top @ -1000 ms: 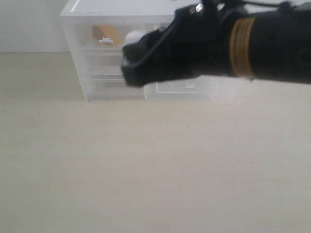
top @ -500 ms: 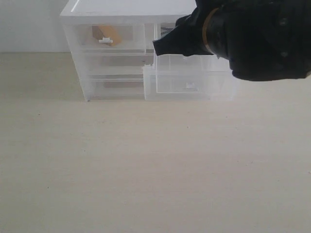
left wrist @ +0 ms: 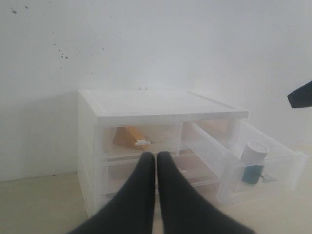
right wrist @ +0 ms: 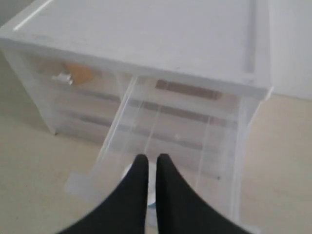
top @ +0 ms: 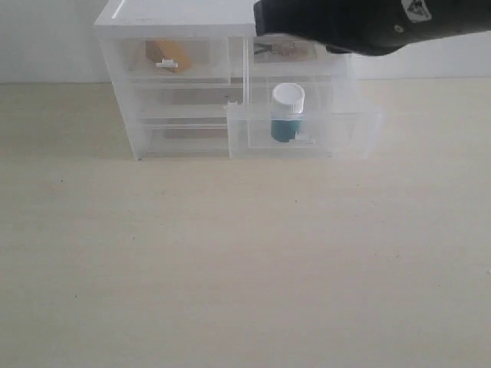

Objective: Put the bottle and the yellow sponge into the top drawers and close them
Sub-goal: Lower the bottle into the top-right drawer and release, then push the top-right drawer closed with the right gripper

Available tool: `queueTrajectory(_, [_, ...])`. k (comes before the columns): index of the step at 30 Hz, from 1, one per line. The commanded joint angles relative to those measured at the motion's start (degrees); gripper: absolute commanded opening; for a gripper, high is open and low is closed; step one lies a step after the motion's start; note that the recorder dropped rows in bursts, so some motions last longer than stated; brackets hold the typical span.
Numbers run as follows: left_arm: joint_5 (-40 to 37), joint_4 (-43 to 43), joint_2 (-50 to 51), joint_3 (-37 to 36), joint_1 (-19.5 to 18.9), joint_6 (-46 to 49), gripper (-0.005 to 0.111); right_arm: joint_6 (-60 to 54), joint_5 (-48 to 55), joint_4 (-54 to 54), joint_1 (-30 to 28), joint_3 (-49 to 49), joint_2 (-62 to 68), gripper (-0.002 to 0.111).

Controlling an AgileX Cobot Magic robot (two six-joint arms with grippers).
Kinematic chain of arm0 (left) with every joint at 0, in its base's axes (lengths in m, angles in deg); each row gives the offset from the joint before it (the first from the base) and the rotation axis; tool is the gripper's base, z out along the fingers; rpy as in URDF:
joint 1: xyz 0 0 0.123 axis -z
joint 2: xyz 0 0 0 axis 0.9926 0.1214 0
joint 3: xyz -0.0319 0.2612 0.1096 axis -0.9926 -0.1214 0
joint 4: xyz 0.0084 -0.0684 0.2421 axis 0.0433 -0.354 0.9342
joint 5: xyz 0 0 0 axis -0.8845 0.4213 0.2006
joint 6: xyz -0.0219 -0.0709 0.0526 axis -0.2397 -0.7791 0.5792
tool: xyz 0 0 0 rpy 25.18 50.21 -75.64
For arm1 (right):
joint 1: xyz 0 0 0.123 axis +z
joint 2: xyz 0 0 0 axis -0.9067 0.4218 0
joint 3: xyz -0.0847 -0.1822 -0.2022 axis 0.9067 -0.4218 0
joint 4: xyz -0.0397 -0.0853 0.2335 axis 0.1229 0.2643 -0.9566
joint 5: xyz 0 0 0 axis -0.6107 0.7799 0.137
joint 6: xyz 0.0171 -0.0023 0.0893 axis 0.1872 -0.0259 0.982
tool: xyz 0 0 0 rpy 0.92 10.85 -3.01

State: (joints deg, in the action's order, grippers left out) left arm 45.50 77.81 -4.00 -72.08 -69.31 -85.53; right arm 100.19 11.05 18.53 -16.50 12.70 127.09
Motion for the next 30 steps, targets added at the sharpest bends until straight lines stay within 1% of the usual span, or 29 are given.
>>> queueTrajectory(1, [0.37, -0.27, -0.44, -0.21, -0.17, -0.28, 0.004, -9.60, -6.07, -9.91, -0.02, -2.36, 1.18, 0.002])
queueTrajectory(3, [0.37, -0.27, -0.44, -0.21, -0.17, -0.28, 0.004, -10.85, -11.73, -10.39, -0.02, -2.92, 2.82, 0.002])
queueTrajectory(5, [0.37, -0.27, -0.44, -0.21, -0.17, -0.28, 0.004, -12.33, -15.37, -10.14, -0.02, -2.92, 4.69, 0.002])
queueTrajectory(6, [0.25, -0.27, -0.44, -0.21, -0.17, -0.29, 0.004, -12.45, -15.56, -9.23, -0.02, -2.81, 6.29, 0.002])
queueTrajectory(10, [0.14, -0.27, -0.44, -0.21, -0.17, -0.29, 0.004, -10.60, -11.84, -2.98, -0.02, -2.81, 10.13, 0.002])
queueTrajectory(12, [0.14, -0.27, -0.44, -0.21, -0.17, -0.29, 0.004, -6.62, -11.18, 1.17, -0.72, -2.81, 11.10, 0.002])
queueTrajectory(13, [0.14, -0.27, -0.44, -0.21, -0.17, -0.29, 0.004, -2.85, -11.76, 3.39, -2.17, -2.81, 11.20, 0.002])
queueTrajectory(14, [0.14, -0.27, -0.44, -0.21, -0.17, -0.29, 0.004, -1.94, -12.36, 3.64, -3.78, -2.81, 11.20, 0.002])
queueTrajectory(16, [0.14, -0.27, -0.44, -0.21, -0.17, -0.29, 0.004, -2.19, -11.45, 3.64, -6.17, -2.81, 11.20, 0.002])
queueTrajectory(19, [0.14, -0.27, -0.44, -0.21, -0.17, -0.29, 0.004, -2.30, -7.22, 3.91, -8.79, -2.81, 11.20, 0.002])
queueTrajectory(20, [0.14, -0.27, -0.44, -0.21, -0.17, -0.29, 0.004, -2.30, -6.53, 3.67, -9.56, -2.81, 11.09, 0.002])
queueTrajectory(24, [0.14, -0.27, -0.44, -0.21, -0.17, -0.29, 0.004, -2.99, -6.94, 1.62, -9.57, -2.81, 10.68, 0.002])
queueTrajectory(27, [0.14, -0.27, -0.44, -0.21, -0.17, -0.29, 0.004, -7.55, -3.87, -6.36, -8.79, -2.81, 7.03, 0.002])
queueTrajectory(30, [0.14, -0.27, -0.44, -0.21, -0.17, -0.29, 0.004, -13.61, -2.57, -13.15, -6.16, -4.17, 2.69, 0.002])
